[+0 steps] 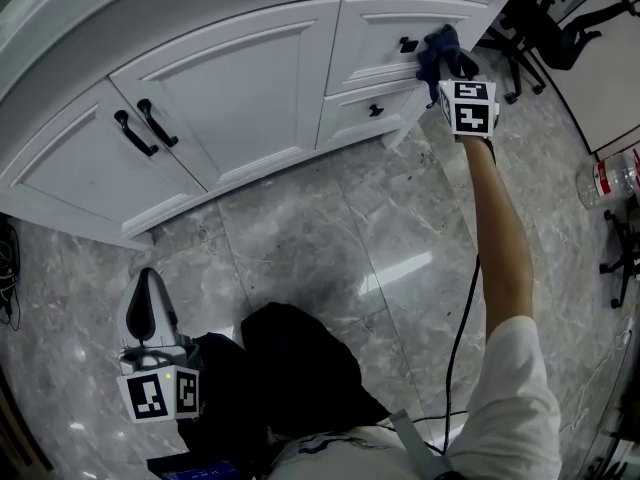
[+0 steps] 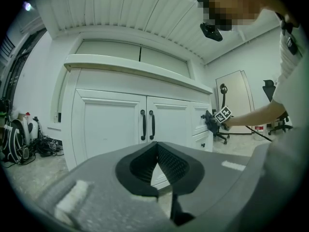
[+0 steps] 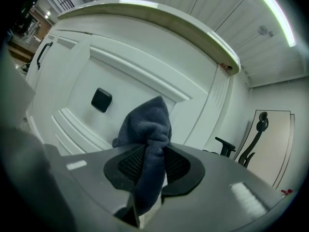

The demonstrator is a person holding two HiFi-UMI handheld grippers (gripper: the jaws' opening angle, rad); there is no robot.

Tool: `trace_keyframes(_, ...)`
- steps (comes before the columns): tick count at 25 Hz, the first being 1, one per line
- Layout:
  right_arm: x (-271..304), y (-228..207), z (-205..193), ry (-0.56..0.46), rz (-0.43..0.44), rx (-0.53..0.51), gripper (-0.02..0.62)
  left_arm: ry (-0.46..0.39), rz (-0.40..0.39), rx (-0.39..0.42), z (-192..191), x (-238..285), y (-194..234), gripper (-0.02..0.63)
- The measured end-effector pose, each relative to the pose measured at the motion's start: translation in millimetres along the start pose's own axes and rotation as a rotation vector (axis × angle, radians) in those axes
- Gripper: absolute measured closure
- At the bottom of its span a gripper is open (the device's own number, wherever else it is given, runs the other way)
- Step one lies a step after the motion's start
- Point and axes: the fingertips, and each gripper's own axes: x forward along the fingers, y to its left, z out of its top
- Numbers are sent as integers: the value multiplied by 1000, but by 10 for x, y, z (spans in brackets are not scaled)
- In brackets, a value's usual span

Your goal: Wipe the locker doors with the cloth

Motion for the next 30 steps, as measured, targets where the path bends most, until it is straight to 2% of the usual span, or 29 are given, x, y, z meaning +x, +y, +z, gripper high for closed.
trace_keyframes(4,35,142,-264,39,11,34,506,4,0,2,-12,-13,16,603)
trace_keyframes(9,27,224,-249,28,-7,75,509,2,12,-2,-17,-20,73,603)
trace_keyframes(20,-178,952,122,-58,101,217,511,-6,-2,-5,-15,-45,36,603)
trace_keyframes(30,-311,1415,375,-99,170,321,511,-13,0,-11,-4,-79,59,603)
